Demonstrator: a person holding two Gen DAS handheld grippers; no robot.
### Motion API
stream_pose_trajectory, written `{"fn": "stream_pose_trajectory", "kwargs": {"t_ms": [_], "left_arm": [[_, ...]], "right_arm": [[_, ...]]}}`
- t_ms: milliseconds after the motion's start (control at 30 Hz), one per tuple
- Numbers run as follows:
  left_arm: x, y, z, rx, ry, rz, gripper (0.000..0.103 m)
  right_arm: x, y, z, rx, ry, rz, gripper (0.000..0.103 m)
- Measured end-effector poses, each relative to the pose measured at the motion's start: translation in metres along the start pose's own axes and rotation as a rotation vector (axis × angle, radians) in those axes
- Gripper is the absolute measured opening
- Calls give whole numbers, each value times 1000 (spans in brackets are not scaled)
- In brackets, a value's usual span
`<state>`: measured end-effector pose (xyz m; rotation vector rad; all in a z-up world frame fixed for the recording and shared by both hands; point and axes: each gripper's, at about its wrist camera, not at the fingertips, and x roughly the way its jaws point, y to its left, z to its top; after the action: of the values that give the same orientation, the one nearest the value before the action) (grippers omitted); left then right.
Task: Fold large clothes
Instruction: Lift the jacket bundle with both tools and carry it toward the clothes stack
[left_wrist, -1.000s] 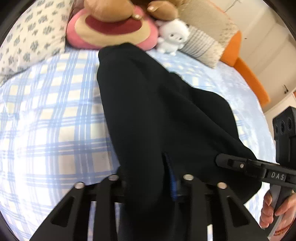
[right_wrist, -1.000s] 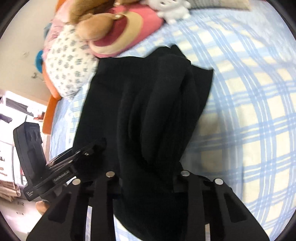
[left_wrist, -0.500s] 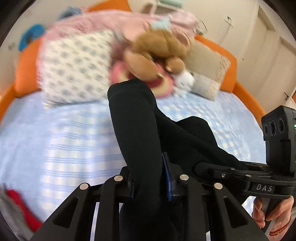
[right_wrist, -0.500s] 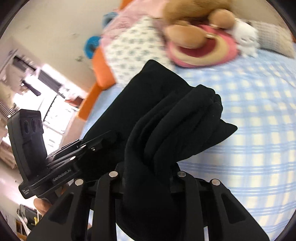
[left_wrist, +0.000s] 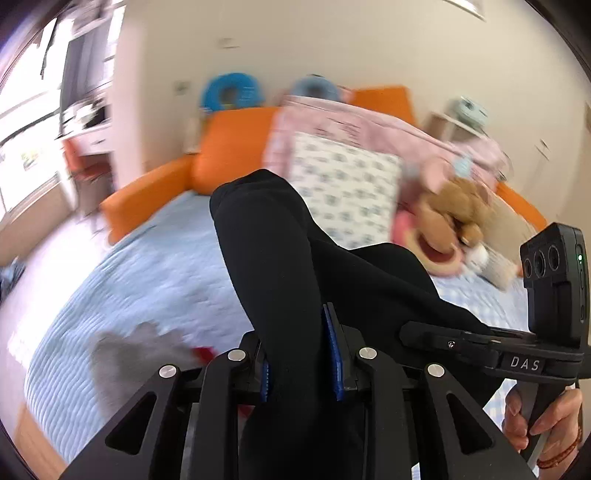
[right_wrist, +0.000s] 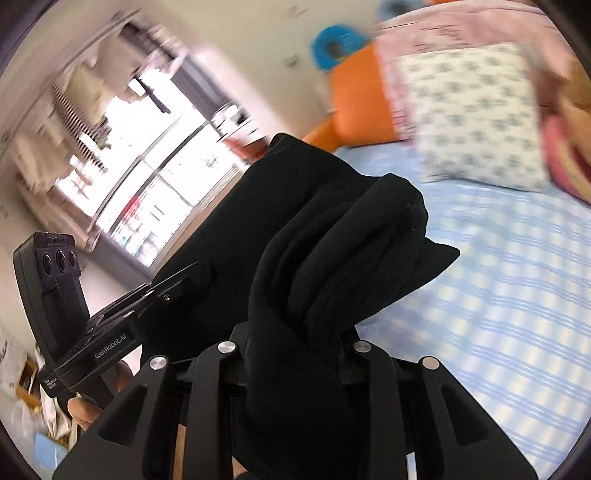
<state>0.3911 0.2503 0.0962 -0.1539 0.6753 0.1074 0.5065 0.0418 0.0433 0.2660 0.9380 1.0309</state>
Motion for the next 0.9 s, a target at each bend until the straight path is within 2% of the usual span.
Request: {"fn": "stream_pose_trajectory", "kwargs": {"t_ms": [133, 233, 400, 533, 667, 900], "left_arm": [[-17, 75, -17, -78, -16, 71, 28], [-28, 123, -35, -134, -37, 98, 28], [-23, 172, -66, -207, -47, 126, 28], [-6, 203, -102, -306, -41, 102, 28], [21, 220, -141, -376, -12, 89, 28], [49, 239, -182, -426, -1, 99, 32]], "right_arm": [[57, 54, -5, -58, 60, 29, 26], [95, 81, -9, -96, 87, 48, 26], [143, 101, -25, -132, 125, 45, 26], [177, 92, -44, -138, 148, 30, 26], [206, 64, -68, -117, 185, 3, 26], [225, 18, -91, -40, 202, -7, 27]]}}
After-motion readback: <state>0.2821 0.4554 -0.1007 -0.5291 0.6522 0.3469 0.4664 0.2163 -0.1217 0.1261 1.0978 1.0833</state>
